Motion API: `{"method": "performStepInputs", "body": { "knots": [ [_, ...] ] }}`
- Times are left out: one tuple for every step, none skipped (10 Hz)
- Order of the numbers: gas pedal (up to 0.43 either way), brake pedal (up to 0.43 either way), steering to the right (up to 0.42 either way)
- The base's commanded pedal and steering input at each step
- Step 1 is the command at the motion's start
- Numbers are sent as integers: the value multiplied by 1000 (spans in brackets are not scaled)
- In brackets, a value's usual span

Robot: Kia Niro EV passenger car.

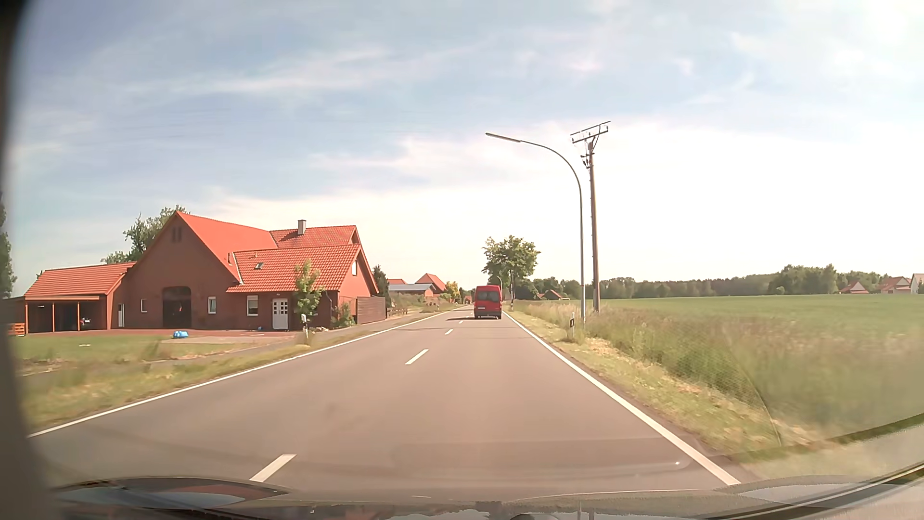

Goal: Follow the waypoints while adhering to traffic rules and regulations

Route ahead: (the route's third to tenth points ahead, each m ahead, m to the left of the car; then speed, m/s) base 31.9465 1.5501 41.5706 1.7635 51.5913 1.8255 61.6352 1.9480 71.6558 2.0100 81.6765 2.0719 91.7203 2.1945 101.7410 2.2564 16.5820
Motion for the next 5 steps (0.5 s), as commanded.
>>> {"method": "performStepInputs", "body": {
  "knots": [
    [220,0,-4],
    [220,0,-5],
    [220,0,-4],
    [220,0,-4],
    [220,0,-4]
  ]
}}
